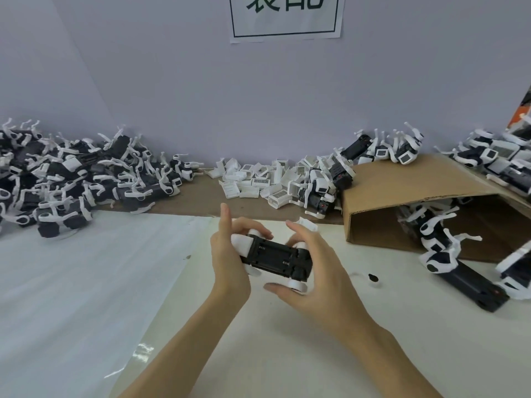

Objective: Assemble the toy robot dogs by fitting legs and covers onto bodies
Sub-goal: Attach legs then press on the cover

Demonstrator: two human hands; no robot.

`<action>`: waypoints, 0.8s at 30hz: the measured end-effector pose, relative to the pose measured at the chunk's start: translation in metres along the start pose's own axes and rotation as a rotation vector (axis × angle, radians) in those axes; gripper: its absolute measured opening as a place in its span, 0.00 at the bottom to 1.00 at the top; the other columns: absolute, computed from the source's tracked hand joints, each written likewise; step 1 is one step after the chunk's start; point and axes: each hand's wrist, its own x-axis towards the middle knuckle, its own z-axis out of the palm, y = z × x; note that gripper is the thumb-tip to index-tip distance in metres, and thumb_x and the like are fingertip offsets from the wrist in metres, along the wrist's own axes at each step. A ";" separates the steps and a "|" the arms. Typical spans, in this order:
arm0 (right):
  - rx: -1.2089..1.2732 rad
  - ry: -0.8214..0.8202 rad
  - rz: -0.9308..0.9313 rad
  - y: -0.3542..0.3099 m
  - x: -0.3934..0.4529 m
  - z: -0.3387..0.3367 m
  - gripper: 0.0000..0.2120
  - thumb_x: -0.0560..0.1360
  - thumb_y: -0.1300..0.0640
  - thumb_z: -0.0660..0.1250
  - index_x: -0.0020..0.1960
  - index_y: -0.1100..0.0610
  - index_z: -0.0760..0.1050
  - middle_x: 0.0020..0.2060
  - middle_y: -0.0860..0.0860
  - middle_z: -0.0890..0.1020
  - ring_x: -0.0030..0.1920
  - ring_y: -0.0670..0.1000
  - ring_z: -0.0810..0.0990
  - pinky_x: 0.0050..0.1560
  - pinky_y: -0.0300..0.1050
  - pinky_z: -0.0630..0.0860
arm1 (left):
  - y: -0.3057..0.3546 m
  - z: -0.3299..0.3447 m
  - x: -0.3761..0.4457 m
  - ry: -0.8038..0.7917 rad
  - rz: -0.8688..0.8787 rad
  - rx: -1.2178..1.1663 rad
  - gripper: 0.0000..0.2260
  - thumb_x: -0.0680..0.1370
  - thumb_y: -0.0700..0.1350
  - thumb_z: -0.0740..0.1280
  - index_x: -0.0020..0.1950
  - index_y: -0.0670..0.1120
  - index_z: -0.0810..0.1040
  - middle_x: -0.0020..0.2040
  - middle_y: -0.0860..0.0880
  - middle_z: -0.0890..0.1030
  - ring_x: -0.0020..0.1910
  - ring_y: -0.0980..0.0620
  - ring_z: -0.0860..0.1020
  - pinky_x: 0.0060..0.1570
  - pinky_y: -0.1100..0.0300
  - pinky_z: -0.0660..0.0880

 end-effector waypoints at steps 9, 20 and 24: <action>0.027 0.119 -0.086 0.001 0.001 0.004 0.32 0.70 0.49 0.82 0.69 0.48 0.72 0.67 0.39 0.73 0.69 0.47 0.73 0.69 0.40 0.69 | 0.009 -0.011 0.010 -0.104 -0.050 -0.256 0.38 0.85 0.67 0.51 0.40 0.39 0.85 0.49 0.37 0.85 0.45 0.46 0.81 0.48 0.55 0.75; 0.111 0.063 0.030 0.007 0.003 0.002 0.30 0.77 0.61 0.75 0.75 0.51 0.66 0.74 0.47 0.69 0.76 0.47 0.67 0.74 0.43 0.67 | 0.007 -0.011 0.012 -0.251 0.061 0.042 0.28 0.88 0.57 0.48 0.58 0.43 0.85 0.55 0.44 0.87 0.56 0.47 0.83 0.50 0.54 0.74; 0.131 -0.041 0.178 0.022 0.004 -0.016 0.29 0.82 0.59 0.67 0.80 0.45 0.63 0.76 0.43 0.69 0.75 0.44 0.69 0.74 0.51 0.71 | 0.001 -0.012 0.009 -0.360 0.388 0.365 0.20 0.90 0.46 0.49 0.71 0.51 0.79 0.58 0.51 0.87 0.63 0.47 0.81 0.65 0.53 0.71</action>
